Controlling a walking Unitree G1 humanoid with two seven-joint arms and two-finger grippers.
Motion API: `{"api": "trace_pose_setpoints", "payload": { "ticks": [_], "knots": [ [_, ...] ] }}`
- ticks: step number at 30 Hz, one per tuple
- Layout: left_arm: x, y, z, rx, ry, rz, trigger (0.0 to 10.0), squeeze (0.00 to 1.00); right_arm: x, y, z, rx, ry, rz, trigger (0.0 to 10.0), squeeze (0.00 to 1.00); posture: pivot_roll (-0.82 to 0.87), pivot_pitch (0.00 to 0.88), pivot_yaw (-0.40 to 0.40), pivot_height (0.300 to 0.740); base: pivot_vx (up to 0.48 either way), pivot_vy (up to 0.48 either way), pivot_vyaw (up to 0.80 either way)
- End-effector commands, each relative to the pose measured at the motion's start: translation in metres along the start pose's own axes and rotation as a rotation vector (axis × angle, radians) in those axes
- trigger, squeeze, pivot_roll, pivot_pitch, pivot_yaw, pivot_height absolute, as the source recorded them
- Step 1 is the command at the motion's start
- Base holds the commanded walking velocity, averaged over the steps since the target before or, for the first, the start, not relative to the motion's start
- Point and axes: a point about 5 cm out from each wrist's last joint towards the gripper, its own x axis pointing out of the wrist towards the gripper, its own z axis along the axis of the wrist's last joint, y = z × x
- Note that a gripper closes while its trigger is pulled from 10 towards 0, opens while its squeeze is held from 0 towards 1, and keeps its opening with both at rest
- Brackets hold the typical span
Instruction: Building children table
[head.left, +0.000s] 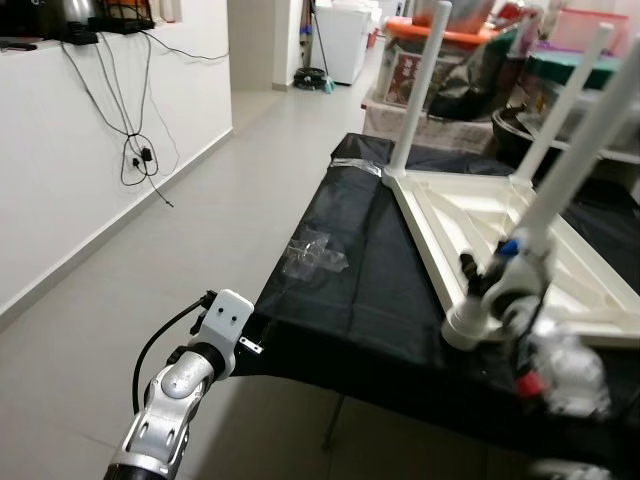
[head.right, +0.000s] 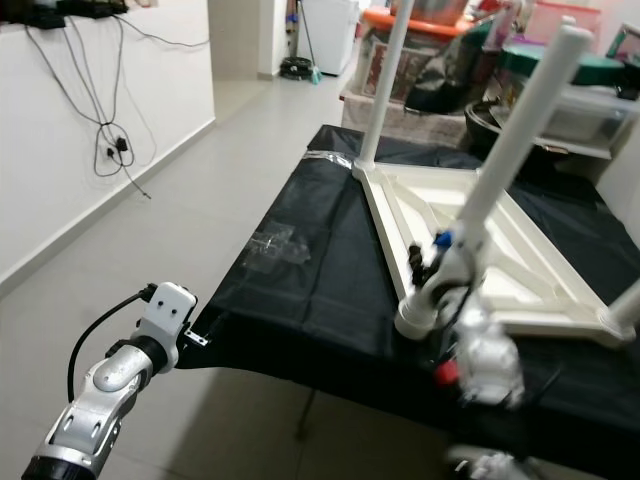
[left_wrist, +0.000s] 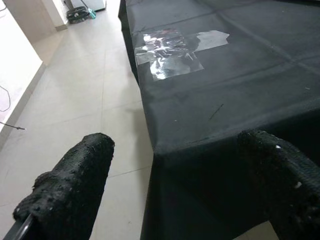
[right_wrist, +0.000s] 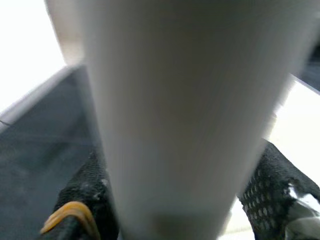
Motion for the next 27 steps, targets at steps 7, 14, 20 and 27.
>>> {"api": "trace_pose_setpoints", "payload": {
  "ticks": [7,14,20,27],
  "knots": [
    [-0.002,-0.006,-0.007,-0.010,0.022,-0.016,10.0,0.00,-0.003,-0.010,-0.019,-0.068,0.087,0.222,0.0,0.00,0.10,0.000,-0.121,0.740,0.000,0.000,0.00],
    [-0.002,-0.004,-0.006,-0.005,0.023,-0.016,10.0,0.00,0.000,-0.022,-0.034,-0.022,0.133,-0.001,0.0,0.00,0.11,0.000,-0.117,0.740,0.000,0.000,0.00],
    [-0.004,-0.002,-0.006,0.002,0.026,-0.018,10.0,0.00,-0.040,0.015,-0.062,0.162,0.155,-0.520,0.0,0.00,0.11,0.000,-0.109,0.740,0.000,0.000,0.00],
    [0.000,-0.002,-0.004,-0.003,0.020,-0.019,10.0,0.00,-0.026,0.019,-0.052,0.052,0.137,-0.377,10.0,0.00,0.10,0.000,-0.109,0.740,0.000,0.000,0.00]
  ]
}}
